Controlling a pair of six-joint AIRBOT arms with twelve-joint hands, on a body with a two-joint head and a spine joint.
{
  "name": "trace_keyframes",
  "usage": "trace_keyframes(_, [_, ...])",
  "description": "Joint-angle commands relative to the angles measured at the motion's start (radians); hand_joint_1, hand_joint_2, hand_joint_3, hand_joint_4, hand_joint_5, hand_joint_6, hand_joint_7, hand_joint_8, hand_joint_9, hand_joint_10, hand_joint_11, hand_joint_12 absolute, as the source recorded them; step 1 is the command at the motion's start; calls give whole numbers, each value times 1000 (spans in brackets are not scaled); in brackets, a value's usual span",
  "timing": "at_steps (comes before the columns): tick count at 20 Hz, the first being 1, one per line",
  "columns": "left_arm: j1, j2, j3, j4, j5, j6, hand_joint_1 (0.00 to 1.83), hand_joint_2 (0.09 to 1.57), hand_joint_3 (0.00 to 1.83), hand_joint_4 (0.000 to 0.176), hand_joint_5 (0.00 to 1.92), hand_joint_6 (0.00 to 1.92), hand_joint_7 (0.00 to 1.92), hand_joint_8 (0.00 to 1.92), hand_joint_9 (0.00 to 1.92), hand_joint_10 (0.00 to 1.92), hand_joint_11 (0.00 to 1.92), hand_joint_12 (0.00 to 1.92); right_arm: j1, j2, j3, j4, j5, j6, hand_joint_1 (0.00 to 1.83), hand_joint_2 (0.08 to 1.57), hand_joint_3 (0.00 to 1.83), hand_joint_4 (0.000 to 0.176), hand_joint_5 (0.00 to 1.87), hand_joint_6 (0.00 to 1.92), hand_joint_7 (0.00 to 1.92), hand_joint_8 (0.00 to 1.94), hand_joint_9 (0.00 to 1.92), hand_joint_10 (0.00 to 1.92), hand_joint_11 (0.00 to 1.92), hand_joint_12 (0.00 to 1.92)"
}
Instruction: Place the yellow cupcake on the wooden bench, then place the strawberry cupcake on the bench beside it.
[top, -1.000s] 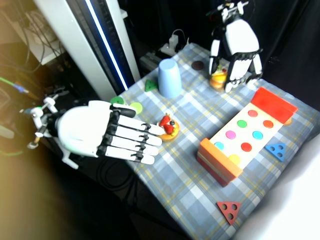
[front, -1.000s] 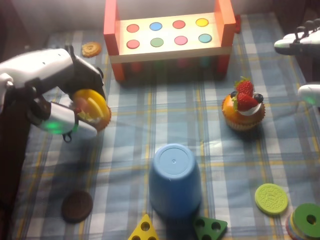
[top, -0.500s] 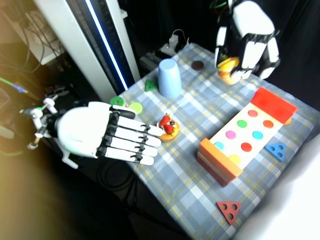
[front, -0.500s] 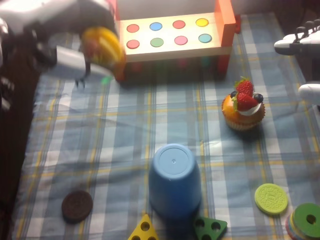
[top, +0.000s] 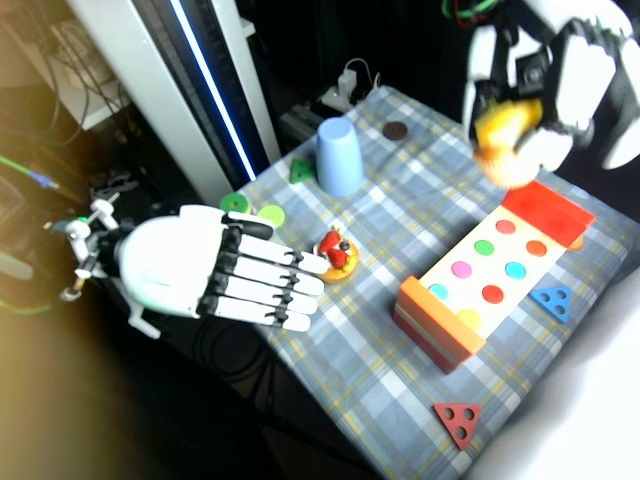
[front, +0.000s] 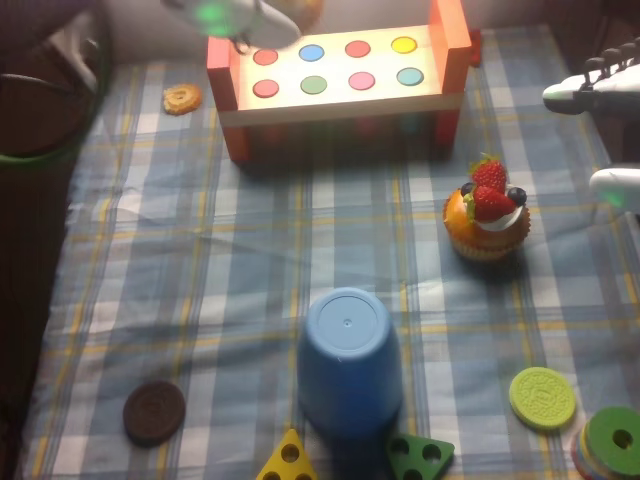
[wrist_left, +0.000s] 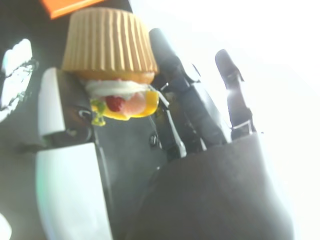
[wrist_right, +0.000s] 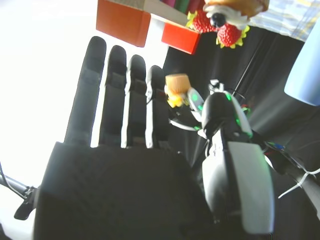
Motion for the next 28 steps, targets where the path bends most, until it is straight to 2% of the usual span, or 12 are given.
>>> trace_keyframes(1, [-23,-13,18,-29,-70,39,1243,1149,1,0,883,1092,915,1113,981,521,238,1337,7,-2,6,18,116,8,294,1305,1,0,452,3,529,7,535,11,471,244])
trace_keyframes(4, [-21,-54,74,-161,-39,157,1238,1163,0,0,853,1139,891,1143,1049,288,152,1283,10,-5,13,13,116,16,352,1303,0,0,447,1,508,1,530,4,465,239])
trace_keyframes(5, [-21,-68,97,-221,-26,223,1337,1149,10,0,838,1149,918,1092,869,1045,119,1343,10,-5,13,12,116,16,360,1309,2,0,442,0,503,1,528,2,460,238])
trace_keyframes(9, [-4,-97,153,-300,2,245,1219,1206,1,0,776,1254,812,1266,835,582,68,1269,9,-7,14,11,116,18,414,1317,2,0,448,2,513,3,541,6,469,251])
trace_keyframes(10, [2,-102,162,-305,3,245,1441,1159,1,0,708,529,905,1179,723,1311,34,931,9,-8,15,11,116,18,441,1314,0,0,446,0,517,3,547,5,465,255])
trace_keyframes(12, [13,-113,175,-317,5,245,1227,1203,5,0,772,1226,813,1262,830,318,66,879,9,-10,18,11,116,18,429,1316,1,0,445,0,516,1,549,4,467,258])
trace_keyframes(13, [15,-116,178,-318,5,245,1326,1138,2,0,753,478,908,1125,928,208,113,961,9,-10,18,11,116,18,415,1318,2,0,438,0,512,0,544,1,465,258])
trace_keyframes(15, [19,-126,184,-317,6,245,1234,1177,2,0,821,1152,858,1191,965,146,93,1021,9,-11,19,10,116,18,417,1320,2,0,439,1,510,0,541,0,456,254])
trace_keyframes(18, [30,-130,185,-315,9,245,1344,1124,0,0,838,46,929,1087,901,19,56,878,9,-15,20,8,116,20,428,1316,0,0,446,3,515,1,554,4,470,258])
trace_keyframes(20, [39,-130,185,-315,16,245,1335,1137,2,0,841,9,896,1139,892,16,62,881,9,-16,21,8,116,21,421,1311,0,0,451,4,517,2,557,5,471,258])
trace_keyframes(23, [48,-129,182,-316,19,245,1036,1113,0,54,772,0,817,50,785,2,82,843,9,-17,21,8,116,22,432,1318,1,0,445,0,516,1,554,1,472,254])
trace_keyframes(28, [56,-113,163,-325,4,245,902,1104,0,105,510,0,545,0,564,0,17,728,9,-18,21,8,116,29,419,1316,0,0,458,5,519,2,548,0,470,250])
